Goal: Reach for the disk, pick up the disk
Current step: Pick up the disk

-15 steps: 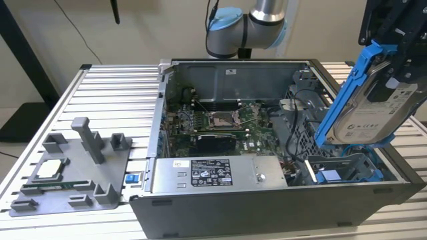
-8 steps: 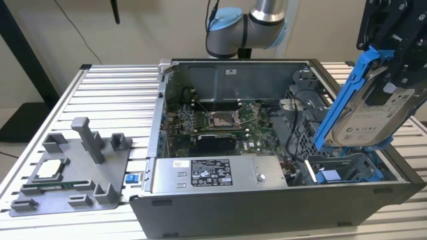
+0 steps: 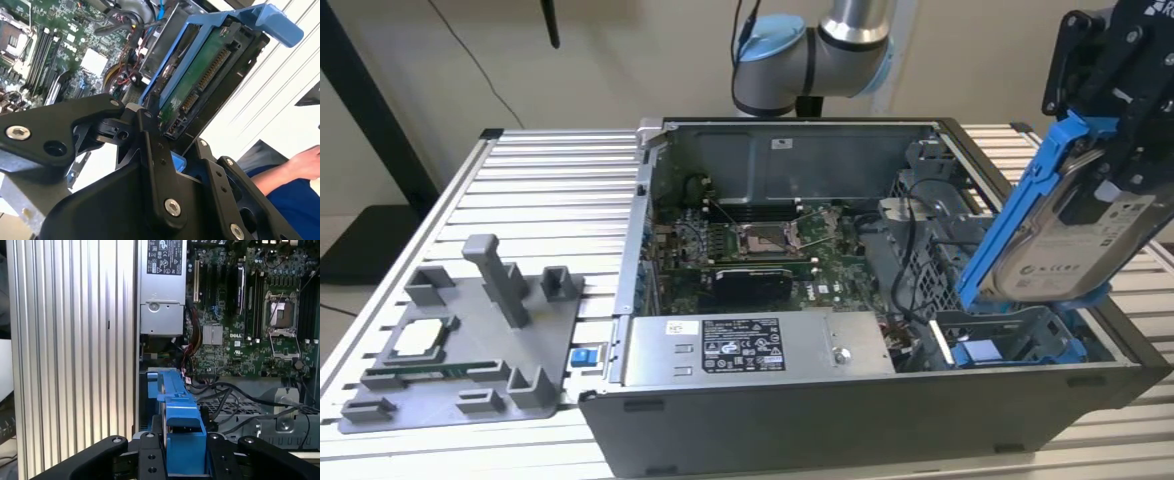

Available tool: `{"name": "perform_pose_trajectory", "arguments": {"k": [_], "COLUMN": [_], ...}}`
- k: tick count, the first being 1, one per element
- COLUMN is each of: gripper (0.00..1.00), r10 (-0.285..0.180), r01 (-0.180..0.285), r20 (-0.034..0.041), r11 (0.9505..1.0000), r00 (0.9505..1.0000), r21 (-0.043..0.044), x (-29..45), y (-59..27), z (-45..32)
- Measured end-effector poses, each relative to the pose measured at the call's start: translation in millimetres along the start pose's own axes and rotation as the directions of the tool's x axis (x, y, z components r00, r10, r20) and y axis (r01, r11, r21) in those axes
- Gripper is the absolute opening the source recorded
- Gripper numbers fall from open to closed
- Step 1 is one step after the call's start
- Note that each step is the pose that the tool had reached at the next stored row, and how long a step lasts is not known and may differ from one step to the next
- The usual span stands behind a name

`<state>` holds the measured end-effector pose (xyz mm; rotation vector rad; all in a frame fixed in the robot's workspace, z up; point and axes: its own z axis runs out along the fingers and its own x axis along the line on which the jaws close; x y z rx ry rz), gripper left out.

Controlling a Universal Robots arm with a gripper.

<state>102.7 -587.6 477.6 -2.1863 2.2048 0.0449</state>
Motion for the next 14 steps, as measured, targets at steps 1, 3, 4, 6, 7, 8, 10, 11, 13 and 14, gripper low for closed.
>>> {"name": "perform_pose_trajectory", "arguments": {"k": [1,3,4,6,7,8,10,11,13,14], "gripper": [0.0,0.0,0.0,0.0,0.0,0.0,0.0,0.0,0.0,0.0], "r10": [0.0,0.0,0.0,0.0,0.0,0.0,0.0,0.0,0.0,0.0], "r01": [0.0,0.0,0.0,0.0,0.0,0.0,0.0,0.0,0.0,0.0], "r20": [0.0,0.0,0.0,-0.0002,-0.0001,-0.0002,-0.0002,0.0,0.0,0.0], "r11": [1.0,1.0,1.0,1.0,1.0,1.0,1.0,1.0,1.0,1.0], "r00": [1.0,1.0,1.0,1.0,1.0,1.0,1.0,1.0,1.0,1.0], "r21": [0.0,0.0,0.0,0.0,0.0,0.0,0.0,0.0,0.0,0.0], "x": [0.2,0.6,0.7,0.8,0.9,0.9,0.9,0.9,0.9,0.9], "y": [-2.1,-4.6,-5.5,-7.0,-7.7,-8.1,-8.1,-8.3,-8.4,-8.4], "z": [1.2,3.3,4.5,6.6,7.6,7.8,7.9,7.9,8.0,8.0]}}
